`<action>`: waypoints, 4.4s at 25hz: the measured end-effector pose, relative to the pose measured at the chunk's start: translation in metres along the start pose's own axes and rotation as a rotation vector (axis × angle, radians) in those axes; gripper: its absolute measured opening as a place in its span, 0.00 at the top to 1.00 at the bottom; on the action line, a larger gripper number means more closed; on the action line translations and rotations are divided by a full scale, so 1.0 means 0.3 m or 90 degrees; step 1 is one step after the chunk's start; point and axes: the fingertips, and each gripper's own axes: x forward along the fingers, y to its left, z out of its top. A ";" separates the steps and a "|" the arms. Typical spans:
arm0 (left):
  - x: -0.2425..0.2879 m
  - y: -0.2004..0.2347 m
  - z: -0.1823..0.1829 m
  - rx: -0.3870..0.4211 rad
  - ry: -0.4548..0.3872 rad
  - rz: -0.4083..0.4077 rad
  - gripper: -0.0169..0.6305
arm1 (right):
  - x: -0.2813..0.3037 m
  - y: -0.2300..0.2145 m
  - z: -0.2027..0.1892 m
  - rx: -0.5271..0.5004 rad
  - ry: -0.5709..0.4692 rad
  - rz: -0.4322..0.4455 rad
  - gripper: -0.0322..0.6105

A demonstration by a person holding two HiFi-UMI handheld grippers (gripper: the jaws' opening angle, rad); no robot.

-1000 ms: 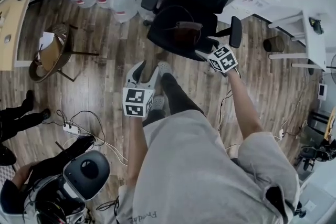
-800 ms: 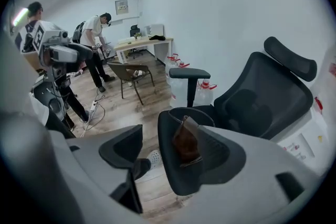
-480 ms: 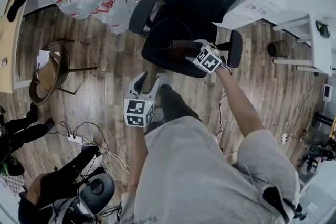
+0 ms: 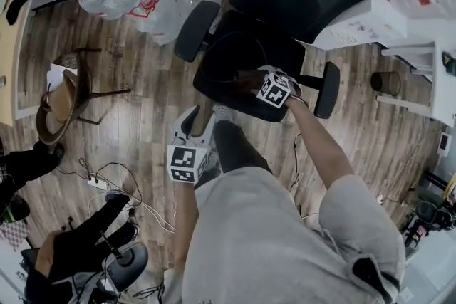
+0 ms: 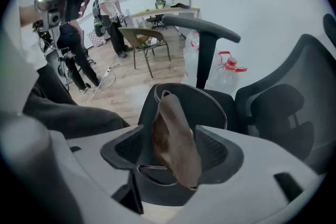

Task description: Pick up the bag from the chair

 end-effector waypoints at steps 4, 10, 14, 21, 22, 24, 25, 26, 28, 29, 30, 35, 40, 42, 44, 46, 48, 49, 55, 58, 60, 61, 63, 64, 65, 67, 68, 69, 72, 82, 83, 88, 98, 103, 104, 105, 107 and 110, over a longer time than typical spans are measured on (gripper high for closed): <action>0.047 0.062 -0.029 -0.007 0.010 0.025 0.73 | 0.091 -0.046 -0.039 -0.062 0.043 0.018 0.50; 0.053 0.169 -0.064 -0.060 0.003 0.072 0.74 | 0.183 -0.091 -0.090 -0.113 0.092 0.060 0.53; 0.060 0.201 -0.054 -0.069 -0.002 0.084 0.74 | 0.220 -0.094 -0.097 -0.111 0.106 0.087 0.59; 0.046 0.200 -0.055 -0.062 0.002 0.078 0.74 | 0.209 -0.045 -0.093 -0.093 0.105 0.086 0.82; 0.040 0.197 -0.051 -0.060 0.000 0.076 0.74 | 0.202 -0.035 -0.098 -0.088 0.104 0.082 0.83; 0.025 0.188 -0.045 -0.056 -0.003 0.071 0.75 | 0.186 -0.014 -0.106 -0.082 0.103 0.072 0.83; 0.016 0.183 -0.043 -0.055 -0.005 0.067 0.75 | 0.175 -0.004 -0.107 -0.080 0.102 0.065 0.84; 0.007 0.179 -0.041 -0.052 -0.007 0.063 0.75 | 0.162 0.004 -0.104 -0.078 0.101 0.059 0.84; -0.008 0.174 -0.035 -0.045 -0.014 0.055 0.75 | 0.132 0.004 -0.086 -0.074 0.096 0.042 0.84; -0.016 0.170 -0.034 -0.042 -0.017 0.051 0.75 | 0.113 0.002 -0.074 -0.073 0.093 0.033 0.84; -0.025 0.164 -0.035 -0.039 -0.019 0.047 0.75 | 0.092 0.002 -0.067 -0.071 0.090 0.025 0.84; -0.077 0.121 -0.014 -0.023 -0.031 0.025 0.75 | -0.029 0.030 -0.041 -0.062 0.082 0.004 0.84; -0.130 0.090 0.019 -0.011 -0.048 0.010 0.75 | -0.174 0.046 0.017 -0.086 0.078 -0.028 0.84; -0.153 0.080 0.029 -0.006 -0.055 0.005 0.75 | -0.243 0.053 0.051 -0.102 0.070 -0.043 0.84; -0.180 0.068 0.040 0.001 -0.063 0.000 0.75 | -0.315 0.068 0.088 -0.118 0.060 -0.055 0.84; -0.206 0.051 0.053 0.008 -0.073 -0.006 0.75 | -0.386 0.081 0.115 -0.133 0.054 -0.068 0.84; -0.233 0.030 0.066 0.015 -0.081 -0.012 0.75 | -0.453 0.097 0.137 -0.147 0.053 -0.079 0.84; -0.248 0.018 0.072 0.017 -0.085 -0.016 0.75 | -0.485 0.107 0.150 -0.154 0.053 -0.086 0.84; -0.341 -0.058 0.109 0.039 -0.109 -0.043 0.75 | -0.661 0.181 0.247 -0.171 0.025 -0.124 0.84; -0.390 -0.093 0.121 0.056 -0.117 -0.055 0.75 | -0.755 0.247 0.289 -0.180 0.009 -0.130 0.84; -0.422 -0.117 0.132 0.068 -0.123 -0.065 0.75 | -0.816 0.302 0.314 -0.198 0.006 -0.125 0.84; -0.437 -0.132 0.139 0.074 -0.127 -0.071 0.75 | -0.846 0.332 0.325 -0.210 0.005 -0.120 0.84; -0.468 -0.165 0.150 0.086 -0.134 -0.082 0.75 | -0.901 0.391 0.341 -0.236 0.008 -0.104 0.84; -0.484 -0.183 0.153 0.093 -0.136 -0.088 0.75 | -0.927 0.419 0.346 -0.246 0.010 -0.097 0.84; -0.501 -0.202 0.155 0.101 -0.138 -0.094 0.75 | -0.954 0.445 0.351 -0.253 0.011 -0.091 0.84; -0.534 -0.242 0.157 0.117 -0.141 -0.105 0.75 | -1.007 0.497 0.356 -0.260 0.013 -0.086 0.84; -0.551 -0.261 0.157 0.124 -0.143 -0.111 0.75 | -1.031 0.521 0.357 -0.261 0.013 -0.086 0.84; -0.568 -0.280 0.155 0.129 -0.145 -0.117 0.75 | -1.052 0.546 0.358 -0.260 0.011 -0.087 0.84; -0.622 -0.320 0.139 0.143 -0.147 -0.134 0.75 | -1.089 0.619 0.362 -0.243 0.001 -0.097 0.84; -0.789 -0.477 0.009 0.186 -0.141 -0.181 0.75 | -1.154 0.908 0.342 -0.122 -0.061 -0.113 0.84; -0.805 -0.488 -0.007 0.192 -0.139 -0.187 0.75 | -1.159 0.934 0.335 -0.105 -0.063 -0.116 0.84; -0.871 -0.518 -0.092 0.209 -0.122 -0.202 0.75 | -1.173 1.045 0.296 -0.031 -0.069 -0.146 0.84; -0.943 -0.520 -0.123 0.209 -0.137 -0.214 0.75 | -1.123 1.164 0.299 -0.018 -0.065 -0.150 0.84; -0.962 -0.516 -0.118 0.205 -0.148 -0.218 0.75 | -1.105 1.199 0.324 -0.036 -0.061 -0.143 0.84; -0.965 -0.515 -0.121 0.204 -0.149 -0.218 0.75 | -1.100 1.205 0.325 -0.039 -0.060 -0.140 0.84; -0.968 -0.514 -0.125 0.203 -0.149 -0.217 0.75 | -1.095 1.211 0.326 -0.042 -0.059 -0.137 0.84; -0.972 -0.510 -0.130 0.204 -0.148 -0.214 0.75 | -1.086 1.218 0.327 -0.045 -0.060 -0.135 0.84; -0.977 -0.504 -0.136 0.201 -0.151 -0.209 0.75 | -1.075 1.228 0.319 -0.047 -0.060 -0.132 0.84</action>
